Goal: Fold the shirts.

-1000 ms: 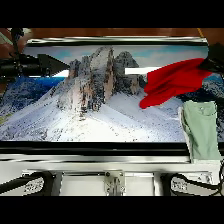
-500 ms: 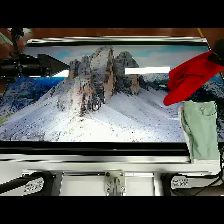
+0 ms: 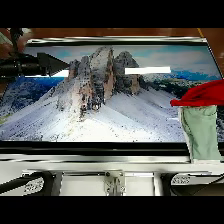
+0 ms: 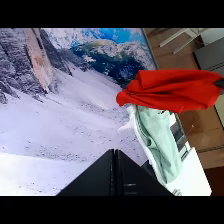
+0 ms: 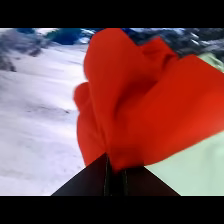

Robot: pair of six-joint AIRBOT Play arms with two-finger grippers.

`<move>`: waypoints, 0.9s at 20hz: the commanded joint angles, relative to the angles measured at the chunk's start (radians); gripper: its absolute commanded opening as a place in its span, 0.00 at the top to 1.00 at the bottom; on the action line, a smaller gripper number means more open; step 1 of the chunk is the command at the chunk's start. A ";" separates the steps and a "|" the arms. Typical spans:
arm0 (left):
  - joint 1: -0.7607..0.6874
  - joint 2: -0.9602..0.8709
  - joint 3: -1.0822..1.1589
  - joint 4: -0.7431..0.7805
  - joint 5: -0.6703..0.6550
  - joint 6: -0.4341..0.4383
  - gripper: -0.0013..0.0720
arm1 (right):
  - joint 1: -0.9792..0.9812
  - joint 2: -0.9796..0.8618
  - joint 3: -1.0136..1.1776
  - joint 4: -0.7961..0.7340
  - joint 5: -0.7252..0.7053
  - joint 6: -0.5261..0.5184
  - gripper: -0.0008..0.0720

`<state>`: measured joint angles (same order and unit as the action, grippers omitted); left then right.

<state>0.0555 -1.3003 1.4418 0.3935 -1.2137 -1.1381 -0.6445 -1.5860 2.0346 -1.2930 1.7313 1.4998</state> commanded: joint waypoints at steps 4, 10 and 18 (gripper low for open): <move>0.000 0.000 0.000 -0.027 0.000 0.031 0.93 | -0.098 0.103 -0.119 -0.159 0.126 0.087 0.91; 0.000 0.000 0.000 -0.027 0.001 0.057 0.93 | -0.209 0.297 -0.520 -0.292 0.129 0.112 0.91; 0.000 0.000 0.000 -0.027 0.001 0.076 0.93 | -0.248 0.403 -1.050 -0.329 -0.063 0.207 0.89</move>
<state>0.0555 -1.3003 1.4418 0.3660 -1.2133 -1.0660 -0.8845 -1.2087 1.1397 -1.5948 1.7473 1.6661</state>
